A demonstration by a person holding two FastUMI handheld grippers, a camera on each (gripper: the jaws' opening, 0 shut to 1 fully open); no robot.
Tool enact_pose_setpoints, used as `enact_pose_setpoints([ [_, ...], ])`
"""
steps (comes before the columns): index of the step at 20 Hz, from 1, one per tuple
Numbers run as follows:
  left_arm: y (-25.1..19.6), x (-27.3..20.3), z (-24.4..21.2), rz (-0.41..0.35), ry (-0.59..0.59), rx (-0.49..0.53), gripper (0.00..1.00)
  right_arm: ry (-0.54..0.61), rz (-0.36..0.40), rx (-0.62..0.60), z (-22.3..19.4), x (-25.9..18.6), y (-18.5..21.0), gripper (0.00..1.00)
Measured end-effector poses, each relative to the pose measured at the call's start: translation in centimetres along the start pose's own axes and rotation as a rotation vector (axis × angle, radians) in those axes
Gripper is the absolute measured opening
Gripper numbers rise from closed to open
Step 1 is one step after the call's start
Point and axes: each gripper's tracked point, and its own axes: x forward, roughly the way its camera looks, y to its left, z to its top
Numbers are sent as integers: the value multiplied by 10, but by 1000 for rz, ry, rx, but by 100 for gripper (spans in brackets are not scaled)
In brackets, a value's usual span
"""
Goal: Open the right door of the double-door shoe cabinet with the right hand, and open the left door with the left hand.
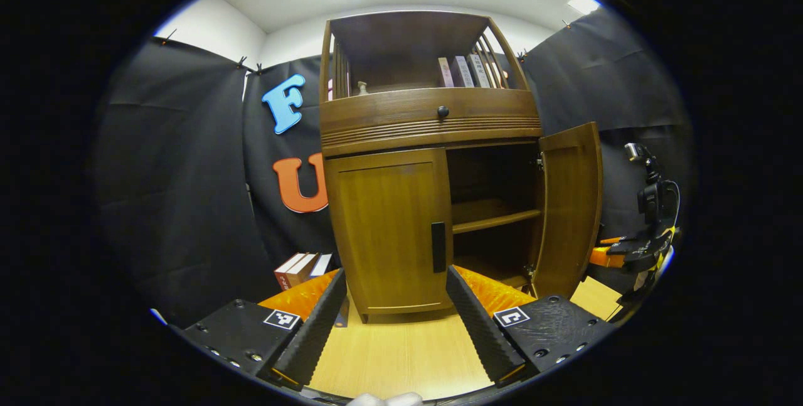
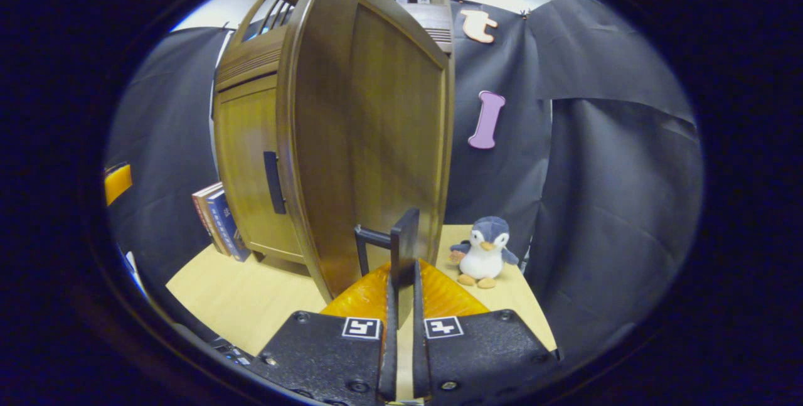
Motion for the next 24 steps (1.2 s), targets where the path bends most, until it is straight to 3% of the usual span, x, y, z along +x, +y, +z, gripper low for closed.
enact_pose_setpoints([
  [1,-5,3,0,-9,-1,0,100,0,-8,1,1,-2,-7,11],
  [6,-32,17,2,-41,-2,-7,96,10,-54,-8,-2,-4,-45,5],
  [16,-79,29,5,-35,1,-15,96,36,96,65,-3,4,-98,4],
  [20,-93,31,6,0,8,-25,100,53,175,-4,-2,4,-107,4],
  [24,-102,28,8,43,13,-32,96,73,245,-57,-1,6,-109,4],
])
